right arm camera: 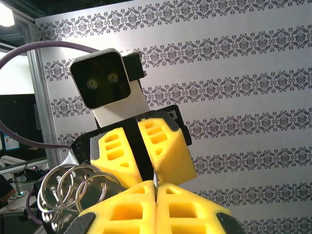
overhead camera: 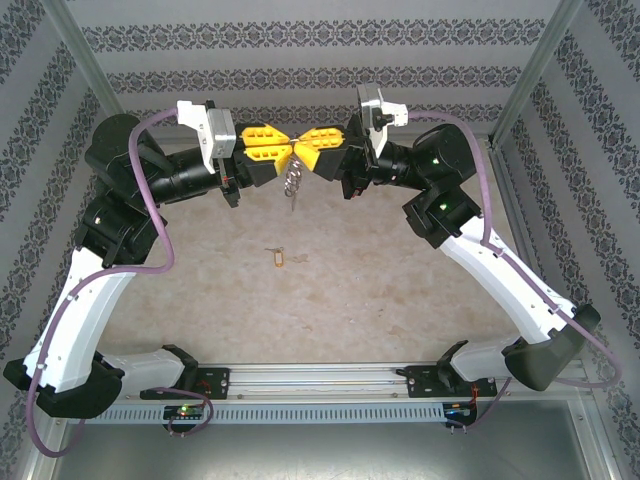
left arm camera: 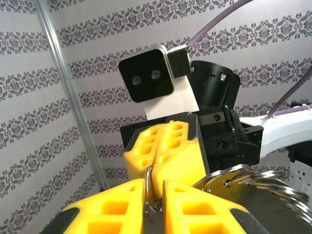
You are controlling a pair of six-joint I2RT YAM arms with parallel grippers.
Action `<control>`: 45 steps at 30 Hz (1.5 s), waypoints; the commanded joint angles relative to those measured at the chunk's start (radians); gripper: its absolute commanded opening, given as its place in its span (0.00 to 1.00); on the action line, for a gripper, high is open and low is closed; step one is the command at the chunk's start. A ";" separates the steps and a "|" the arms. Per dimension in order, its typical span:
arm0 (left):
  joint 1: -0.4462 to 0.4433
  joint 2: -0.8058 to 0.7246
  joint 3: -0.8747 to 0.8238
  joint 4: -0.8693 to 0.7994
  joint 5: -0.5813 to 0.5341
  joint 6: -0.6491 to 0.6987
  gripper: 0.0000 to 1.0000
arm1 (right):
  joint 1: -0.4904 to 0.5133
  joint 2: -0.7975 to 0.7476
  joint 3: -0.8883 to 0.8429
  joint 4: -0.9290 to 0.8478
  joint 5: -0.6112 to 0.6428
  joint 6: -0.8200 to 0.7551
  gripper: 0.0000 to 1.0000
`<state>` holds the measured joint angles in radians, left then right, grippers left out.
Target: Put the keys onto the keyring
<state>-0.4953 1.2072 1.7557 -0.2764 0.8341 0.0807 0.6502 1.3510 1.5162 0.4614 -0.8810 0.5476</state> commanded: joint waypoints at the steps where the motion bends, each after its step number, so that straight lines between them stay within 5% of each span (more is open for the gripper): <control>1: 0.011 -0.001 -0.010 0.059 0.029 -0.022 0.15 | 0.003 -0.015 0.001 0.054 -0.011 0.002 0.00; 17: 0.012 0.008 -0.009 0.055 0.025 -0.015 0.17 | 0.020 -0.013 -0.003 0.103 -0.001 0.030 0.00; 28: 0.012 0.025 0.007 0.055 0.031 0.000 0.00 | 0.025 -0.016 -0.019 0.093 0.017 0.018 0.00; 34: 0.012 0.048 0.089 -0.162 0.021 0.136 0.00 | 0.029 -0.075 0.021 -0.265 0.116 -0.258 0.31; 40: 0.012 0.062 0.129 -0.327 -0.004 0.253 0.00 | 0.034 -0.069 0.145 -0.650 0.122 -0.512 0.30; 45: 0.011 0.063 0.126 -0.330 0.012 0.247 0.00 | 0.033 -0.070 0.162 -0.714 0.146 -0.567 0.26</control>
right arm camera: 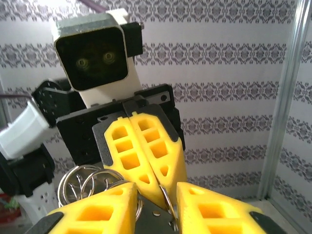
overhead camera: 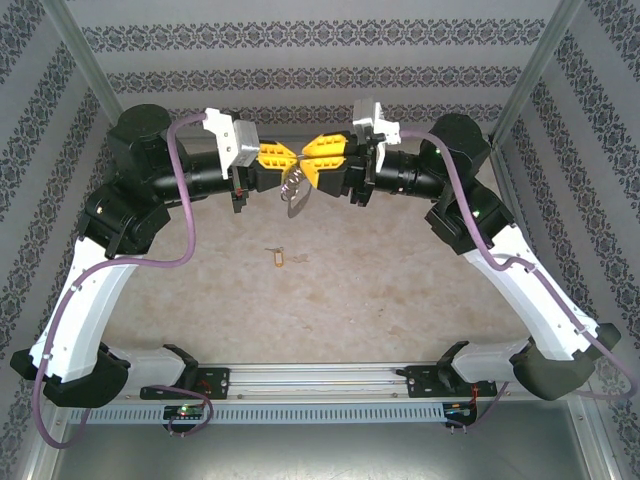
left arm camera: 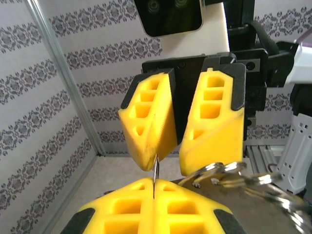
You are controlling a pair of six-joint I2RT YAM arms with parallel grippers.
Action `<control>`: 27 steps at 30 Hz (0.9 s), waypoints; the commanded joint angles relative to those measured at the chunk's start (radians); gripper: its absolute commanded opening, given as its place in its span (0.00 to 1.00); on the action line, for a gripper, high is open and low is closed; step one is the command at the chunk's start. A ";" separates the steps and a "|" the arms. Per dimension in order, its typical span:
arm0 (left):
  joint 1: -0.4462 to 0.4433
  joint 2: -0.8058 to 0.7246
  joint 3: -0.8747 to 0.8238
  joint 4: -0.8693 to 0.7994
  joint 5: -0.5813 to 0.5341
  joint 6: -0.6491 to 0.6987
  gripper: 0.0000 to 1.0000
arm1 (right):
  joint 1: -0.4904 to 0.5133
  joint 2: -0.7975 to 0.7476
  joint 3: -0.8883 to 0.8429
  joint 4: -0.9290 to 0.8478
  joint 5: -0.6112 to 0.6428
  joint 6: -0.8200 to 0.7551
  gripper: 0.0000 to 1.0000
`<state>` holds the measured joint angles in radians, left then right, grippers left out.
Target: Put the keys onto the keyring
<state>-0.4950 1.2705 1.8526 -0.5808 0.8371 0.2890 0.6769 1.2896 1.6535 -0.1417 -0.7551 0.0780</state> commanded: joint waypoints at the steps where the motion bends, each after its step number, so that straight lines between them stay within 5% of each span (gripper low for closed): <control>1: 0.012 -0.003 0.027 -0.019 0.011 0.034 0.00 | 0.006 -0.008 0.028 -0.126 0.020 -0.106 0.26; 27: 0.016 -0.064 -0.041 -0.017 0.040 -0.013 0.00 | 0.038 -0.037 0.050 -0.203 0.096 -0.180 0.30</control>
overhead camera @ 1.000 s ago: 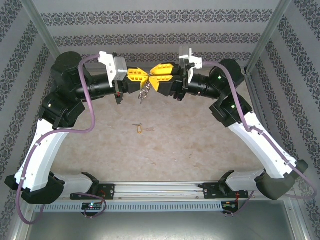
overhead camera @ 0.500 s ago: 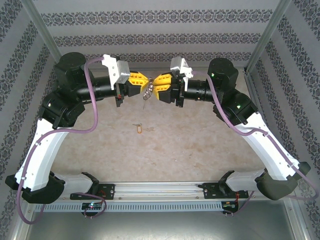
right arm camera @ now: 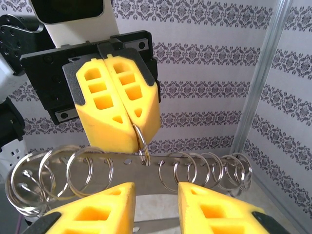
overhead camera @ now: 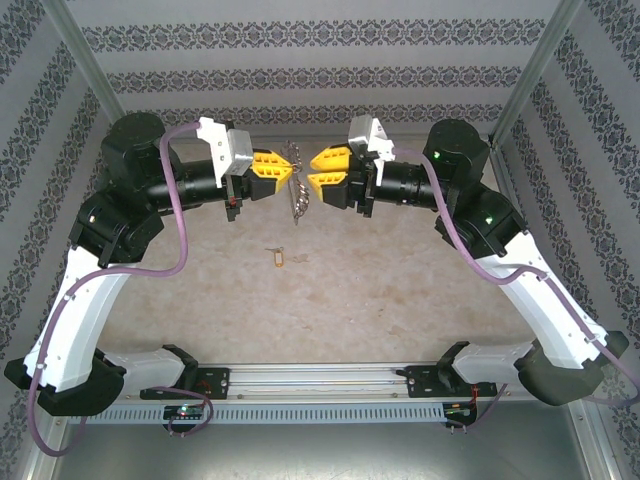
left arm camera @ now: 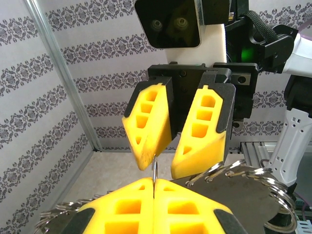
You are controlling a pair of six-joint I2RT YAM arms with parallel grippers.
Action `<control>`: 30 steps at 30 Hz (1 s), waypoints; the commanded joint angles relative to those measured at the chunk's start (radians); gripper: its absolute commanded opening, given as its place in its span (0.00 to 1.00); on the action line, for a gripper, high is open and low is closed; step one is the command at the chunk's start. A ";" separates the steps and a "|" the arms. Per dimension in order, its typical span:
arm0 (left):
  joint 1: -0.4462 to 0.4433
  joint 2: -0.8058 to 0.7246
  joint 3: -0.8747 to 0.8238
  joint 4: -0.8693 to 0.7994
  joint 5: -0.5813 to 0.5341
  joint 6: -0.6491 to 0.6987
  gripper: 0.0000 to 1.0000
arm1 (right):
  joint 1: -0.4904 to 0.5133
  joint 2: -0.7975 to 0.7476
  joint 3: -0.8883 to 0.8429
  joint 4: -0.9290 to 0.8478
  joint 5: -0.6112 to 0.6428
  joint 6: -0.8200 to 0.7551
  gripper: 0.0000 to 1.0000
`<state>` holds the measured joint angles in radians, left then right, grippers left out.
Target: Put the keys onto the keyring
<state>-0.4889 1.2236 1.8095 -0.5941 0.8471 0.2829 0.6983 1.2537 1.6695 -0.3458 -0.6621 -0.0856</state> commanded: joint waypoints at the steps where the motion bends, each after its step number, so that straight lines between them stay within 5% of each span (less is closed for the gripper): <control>1: 0.010 -0.017 0.003 -0.006 0.033 -0.006 0.00 | 0.022 0.004 0.038 -0.001 -0.001 -0.016 0.30; 17: 0.010 -0.013 0.014 -0.045 0.055 0.000 0.00 | 0.068 0.037 0.074 -0.014 0.036 -0.048 0.29; 30: 0.010 -0.006 0.019 -0.040 0.047 0.000 0.00 | 0.073 0.061 0.104 -0.050 0.064 -0.102 0.00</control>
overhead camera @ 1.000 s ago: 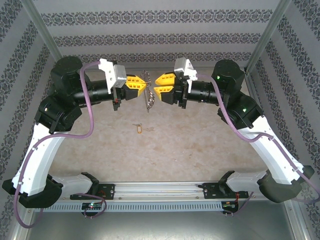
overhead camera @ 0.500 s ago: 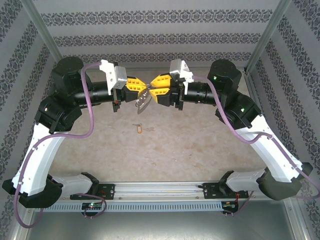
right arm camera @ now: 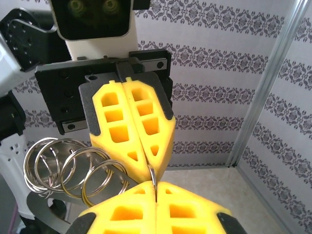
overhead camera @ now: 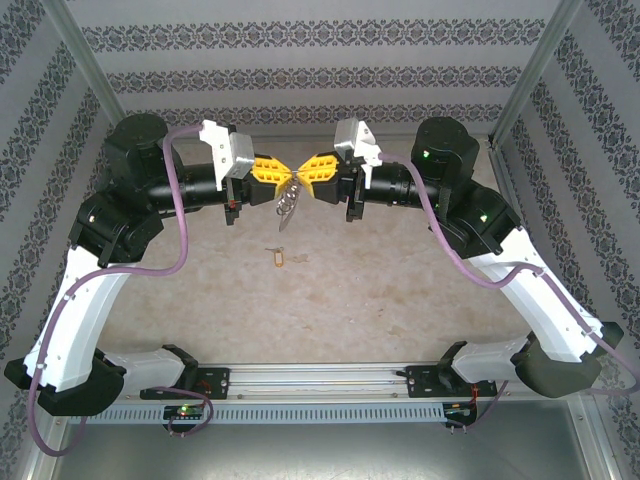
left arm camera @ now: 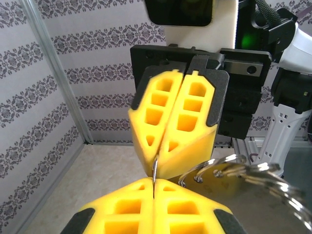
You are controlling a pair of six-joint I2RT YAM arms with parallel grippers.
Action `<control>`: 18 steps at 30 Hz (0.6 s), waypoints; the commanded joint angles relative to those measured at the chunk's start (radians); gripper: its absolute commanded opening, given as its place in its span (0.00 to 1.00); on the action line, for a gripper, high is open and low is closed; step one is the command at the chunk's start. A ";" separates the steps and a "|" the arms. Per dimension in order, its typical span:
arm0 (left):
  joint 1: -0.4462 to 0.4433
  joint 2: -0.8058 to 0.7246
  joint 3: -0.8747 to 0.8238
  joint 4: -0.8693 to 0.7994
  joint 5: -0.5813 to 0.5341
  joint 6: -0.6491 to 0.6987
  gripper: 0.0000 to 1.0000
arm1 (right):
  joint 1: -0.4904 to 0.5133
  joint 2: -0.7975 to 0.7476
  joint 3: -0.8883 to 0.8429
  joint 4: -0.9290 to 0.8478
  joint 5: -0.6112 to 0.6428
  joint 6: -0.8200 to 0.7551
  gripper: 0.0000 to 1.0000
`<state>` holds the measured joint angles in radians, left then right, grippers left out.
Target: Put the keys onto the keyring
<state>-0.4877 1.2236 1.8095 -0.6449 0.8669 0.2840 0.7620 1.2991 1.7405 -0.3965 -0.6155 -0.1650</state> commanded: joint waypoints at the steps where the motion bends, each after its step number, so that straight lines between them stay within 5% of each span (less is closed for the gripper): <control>1: 0.008 -0.004 0.018 0.015 0.027 -0.005 0.00 | 0.009 0.017 0.035 -0.006 0.017 -0.030 0.00; 12: 0.009 0.013 0.011 0.055 0.021 -0.029 0.16 | 0.011 0.023 0.028 0.009 -0.025 -0.059 0.00; 18: 0.008 0.013 0.008 0.051 0.008 -0.017 0.02 | 0.006 0.017 0.009 0.031 -0.030 -0.052 0.00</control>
<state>-0.4824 1.2358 1.8095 -0.6422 0.8661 0.2691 0.7624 1.3174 1.7531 -0.4084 -0.6174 -0.2096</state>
